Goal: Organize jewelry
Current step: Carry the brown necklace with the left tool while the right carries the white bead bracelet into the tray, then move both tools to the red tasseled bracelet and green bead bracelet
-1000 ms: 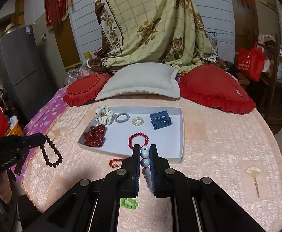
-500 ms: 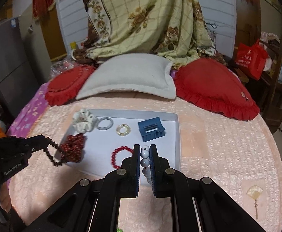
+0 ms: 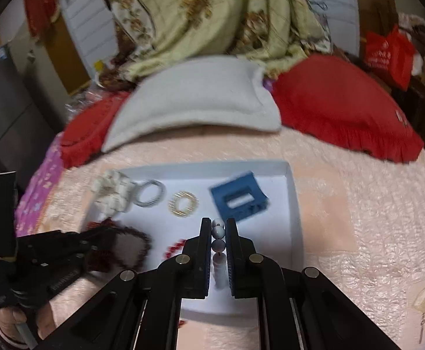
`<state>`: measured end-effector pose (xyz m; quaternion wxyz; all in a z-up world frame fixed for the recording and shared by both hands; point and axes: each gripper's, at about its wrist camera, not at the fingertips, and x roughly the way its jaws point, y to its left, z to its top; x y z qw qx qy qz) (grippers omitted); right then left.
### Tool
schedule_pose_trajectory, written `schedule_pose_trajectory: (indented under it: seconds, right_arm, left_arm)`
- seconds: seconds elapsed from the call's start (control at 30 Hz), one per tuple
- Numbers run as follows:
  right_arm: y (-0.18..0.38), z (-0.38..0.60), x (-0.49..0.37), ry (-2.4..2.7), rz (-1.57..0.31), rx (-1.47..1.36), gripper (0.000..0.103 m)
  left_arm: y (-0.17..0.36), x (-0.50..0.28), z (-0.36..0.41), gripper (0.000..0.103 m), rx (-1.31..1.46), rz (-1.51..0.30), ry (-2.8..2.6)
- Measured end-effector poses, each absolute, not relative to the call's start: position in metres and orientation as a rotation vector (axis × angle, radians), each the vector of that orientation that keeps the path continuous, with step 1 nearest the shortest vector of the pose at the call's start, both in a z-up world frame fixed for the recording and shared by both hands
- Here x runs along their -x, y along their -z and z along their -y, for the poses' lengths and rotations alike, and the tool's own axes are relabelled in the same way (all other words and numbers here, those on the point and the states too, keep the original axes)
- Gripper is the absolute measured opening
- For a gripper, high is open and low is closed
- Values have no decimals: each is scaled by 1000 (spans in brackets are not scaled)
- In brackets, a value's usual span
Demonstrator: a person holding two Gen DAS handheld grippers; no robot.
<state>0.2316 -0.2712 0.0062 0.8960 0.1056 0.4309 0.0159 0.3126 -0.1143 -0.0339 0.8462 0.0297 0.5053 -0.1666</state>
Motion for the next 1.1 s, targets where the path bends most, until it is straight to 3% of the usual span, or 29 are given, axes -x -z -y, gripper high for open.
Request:
schedule_pose_trajectory:
  seconds: [0.4, 0.5, 0.57, 0.63, 0.9, 1.1]
  right_arm:
    - [44, 302, -251, 59, -996, -249, 8]
    - [42, 306, -249, 78, -986, -258, 23]
    - [36, 308, -244, 95, -958, -251, 37]
    - [28, 310, -238, 111, -933, -241, 38]
    - [-5, 278, -174, 53, -844, -117, 38]
    - [16, 235, -128, -74, -874, -85, 38]
  left_arm:
    - [58, -326, 103, 9, -84, -1092, 285]
    - [54, -324, 102, 13, -90, -1080, 290]
    - [47, -317, 100, 25, -87, -1069, 292]
    - [39, -311, 98, 29, -78, -1053, 295]
    - [-11, -251, 72, 30, -55, -959, 293]
    - [-3, -189, 40, 39, 19, -971, 304]
